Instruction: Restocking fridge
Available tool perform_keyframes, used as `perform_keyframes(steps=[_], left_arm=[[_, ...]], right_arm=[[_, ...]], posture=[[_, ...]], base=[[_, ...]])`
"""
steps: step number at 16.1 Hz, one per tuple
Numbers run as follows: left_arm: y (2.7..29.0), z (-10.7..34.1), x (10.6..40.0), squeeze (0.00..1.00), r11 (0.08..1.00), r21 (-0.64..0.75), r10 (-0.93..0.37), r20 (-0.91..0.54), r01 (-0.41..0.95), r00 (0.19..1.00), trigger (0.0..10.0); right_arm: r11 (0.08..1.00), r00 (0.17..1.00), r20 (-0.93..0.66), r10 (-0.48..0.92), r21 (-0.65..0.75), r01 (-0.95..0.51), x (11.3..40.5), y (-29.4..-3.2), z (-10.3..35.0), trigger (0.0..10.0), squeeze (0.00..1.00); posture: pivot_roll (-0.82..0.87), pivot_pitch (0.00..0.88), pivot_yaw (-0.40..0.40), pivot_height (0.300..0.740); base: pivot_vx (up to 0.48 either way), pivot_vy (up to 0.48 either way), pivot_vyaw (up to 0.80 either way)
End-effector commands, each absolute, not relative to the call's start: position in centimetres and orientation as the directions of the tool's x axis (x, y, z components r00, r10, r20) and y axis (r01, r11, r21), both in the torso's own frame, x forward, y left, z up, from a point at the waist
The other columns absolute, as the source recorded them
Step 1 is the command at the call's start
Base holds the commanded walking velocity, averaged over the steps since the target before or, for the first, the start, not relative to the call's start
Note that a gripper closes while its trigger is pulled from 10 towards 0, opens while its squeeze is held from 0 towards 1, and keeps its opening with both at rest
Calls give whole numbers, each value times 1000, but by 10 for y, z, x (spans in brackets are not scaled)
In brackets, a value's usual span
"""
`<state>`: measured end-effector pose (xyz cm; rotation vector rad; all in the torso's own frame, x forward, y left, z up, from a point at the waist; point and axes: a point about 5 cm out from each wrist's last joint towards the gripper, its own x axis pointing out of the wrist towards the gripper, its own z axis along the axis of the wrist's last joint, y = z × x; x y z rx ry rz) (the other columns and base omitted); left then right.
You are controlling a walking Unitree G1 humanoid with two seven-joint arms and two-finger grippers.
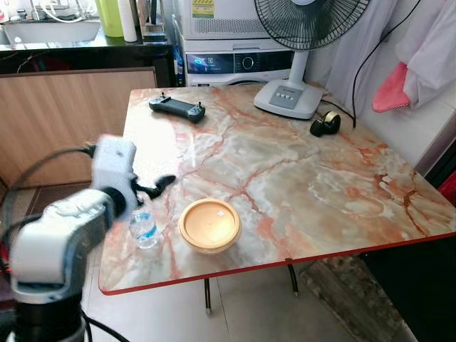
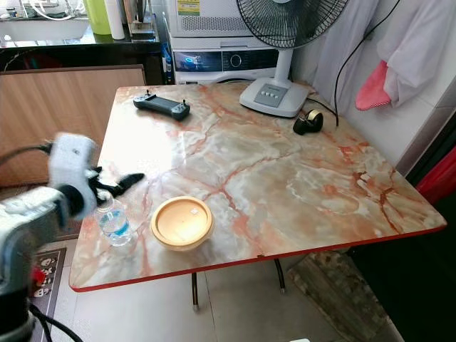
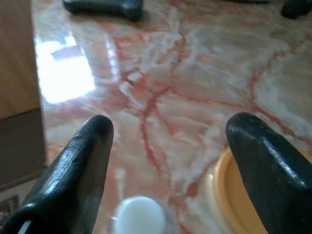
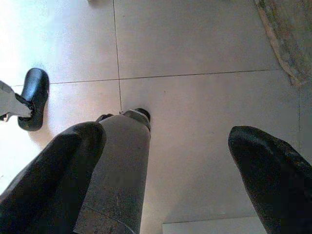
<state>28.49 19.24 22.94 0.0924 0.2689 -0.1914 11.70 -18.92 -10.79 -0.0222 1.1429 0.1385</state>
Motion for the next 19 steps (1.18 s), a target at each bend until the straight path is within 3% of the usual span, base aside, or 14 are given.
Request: perform_keyframes(steps=[1,7,19], left_arm=[[191,236,281,0,971,87,-194,-272,225,943,10000],[202,227,277,0,963,143,-164,-363,229,917,10000],[201,210,276,0,971,103,-157,-412,218,897,10000]], right_arm=[[991,406,-909,93,45,-127,117,-192,-108,10000,0],[989,396,-913,97,45,-138,114,-191,-108,10000,0],[989,385,-918,93,40,-144,112,-194,-109,10000,0]], posture=[[205,0,-66,740],[208,0,-57,740],[199,0,-71,740]], base=[[0,0,0],[0,0,0],[0,0,0]])
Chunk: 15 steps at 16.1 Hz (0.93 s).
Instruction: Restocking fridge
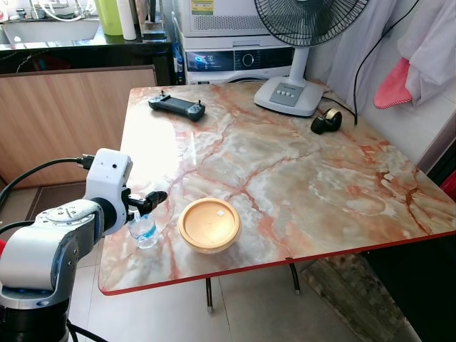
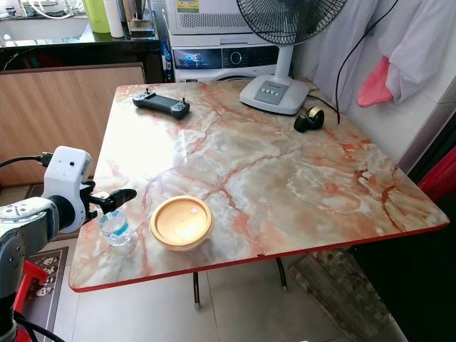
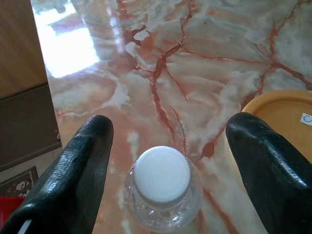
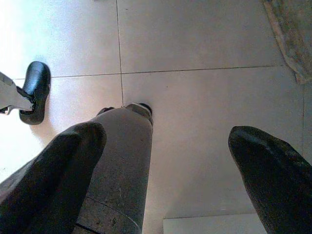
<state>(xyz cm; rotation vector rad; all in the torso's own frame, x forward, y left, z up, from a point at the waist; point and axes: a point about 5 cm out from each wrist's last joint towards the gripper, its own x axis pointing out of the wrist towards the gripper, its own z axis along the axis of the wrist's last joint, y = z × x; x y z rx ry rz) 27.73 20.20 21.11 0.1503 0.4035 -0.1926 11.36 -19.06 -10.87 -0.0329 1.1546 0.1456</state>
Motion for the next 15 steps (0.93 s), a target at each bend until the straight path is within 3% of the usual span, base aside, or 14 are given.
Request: perform_keyframes(steps=[1,15], left_arm=[[201,208,275,0,970,103,-157,-416,218,896,10000],[207,204,275,0,979,90,-127,-424,181,897,10000]], right_arm=[[989,385,-918,94,40,-145,112,-194,-109,10000,0],[987,382,-919,98,42,-153,113,-194,-108,10000,0]], posture=[[199,0,-71,740],[197,0,-78,740]], base=[[0,0,0],[0,0,0]])
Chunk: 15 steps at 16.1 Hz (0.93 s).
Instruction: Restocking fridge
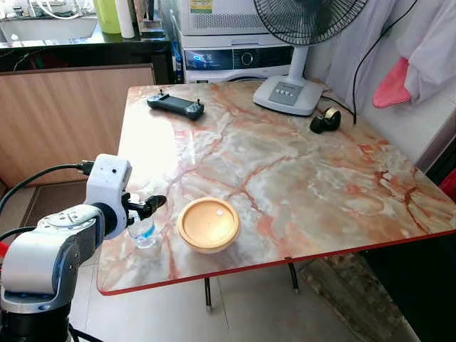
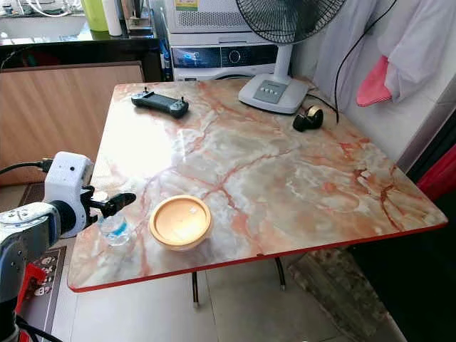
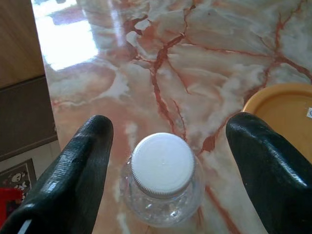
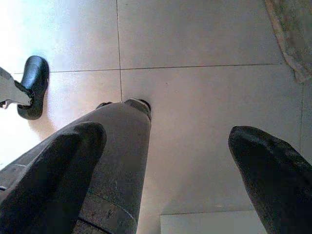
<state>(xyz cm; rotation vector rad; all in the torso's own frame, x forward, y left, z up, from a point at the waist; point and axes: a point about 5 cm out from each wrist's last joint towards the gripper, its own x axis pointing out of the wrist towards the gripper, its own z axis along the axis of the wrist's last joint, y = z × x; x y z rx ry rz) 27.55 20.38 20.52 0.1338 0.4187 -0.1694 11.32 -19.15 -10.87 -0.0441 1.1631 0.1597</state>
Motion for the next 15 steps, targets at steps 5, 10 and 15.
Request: perform_keyframes(steps=[5,10,15], left_arm=[[206,203,274,0,979,87,-132,-428,186,894,7412],[207,200,274,0,979,87,-129,-437,185,890,7922],[207,200,273,0,980,87,-125,-437,180,891,0]], right_arm=[[987,380,-920,101,46,-153,113,-194,-108,10000,0],[987,379,-920,101,44,-156,114,-194,-108,10000,0],[987,379,-920,101,44,-156,114,-194,-108,10000,0]], posture=[[197,0,-78,740],[197,0,-78,740],[199,0,-77,740]], base=[[0,0,0],[0,0,0],[0,0,0]])
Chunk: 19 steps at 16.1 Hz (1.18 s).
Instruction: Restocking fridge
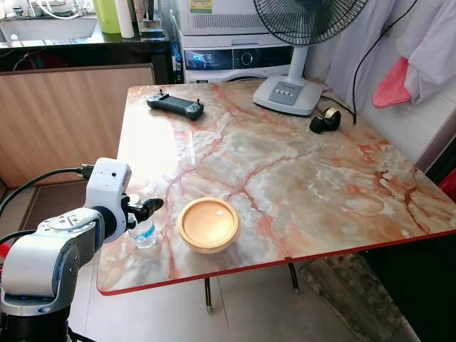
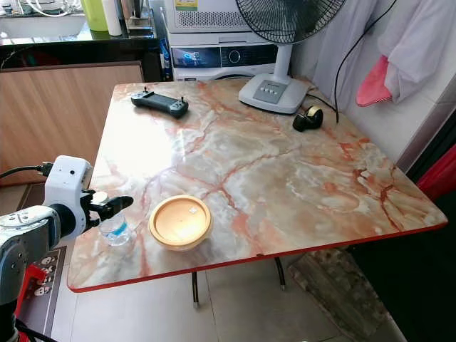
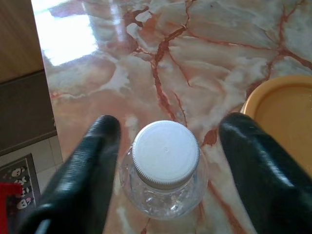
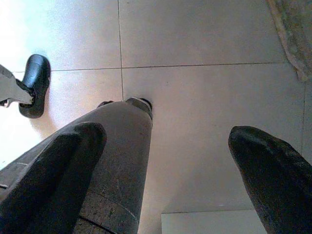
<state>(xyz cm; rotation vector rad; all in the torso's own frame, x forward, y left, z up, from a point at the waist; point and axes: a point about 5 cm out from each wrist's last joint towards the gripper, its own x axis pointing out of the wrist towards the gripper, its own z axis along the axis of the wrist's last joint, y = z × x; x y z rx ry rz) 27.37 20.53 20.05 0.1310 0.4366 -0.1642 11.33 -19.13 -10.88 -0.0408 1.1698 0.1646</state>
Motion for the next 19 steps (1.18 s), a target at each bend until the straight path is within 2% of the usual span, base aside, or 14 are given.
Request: perform_keyframes(steps=[1,12,17,19], left_arm=[[208,199,273,0,980,87,-125,-438,180,890,0],[206,195,273,0,980,85,-123,-446,179,887,0],[215,205,277,0,984,136,-57,-387,118,920,0],[228,218,278,0,983,178,22,-317,37,948,0]], right_arm=[[987,378,-920,101,44,-157,114,-194,-108,10000,0],[987,377,-921,104,49,-152,114,-194,-108,10000,0],[987,377,-921,103,49,-150,115,-194,-108,10000,0],[988,378,-920,104,50,-149,115,-194,-108,10000,0]], posture=[[199,0,-77,740],[194,0,-82,740],[197,0,-87,740],[195,0,-85,740]], base=[[0,0,0],[0,0,0],[0,0,0],[0,0,0]])
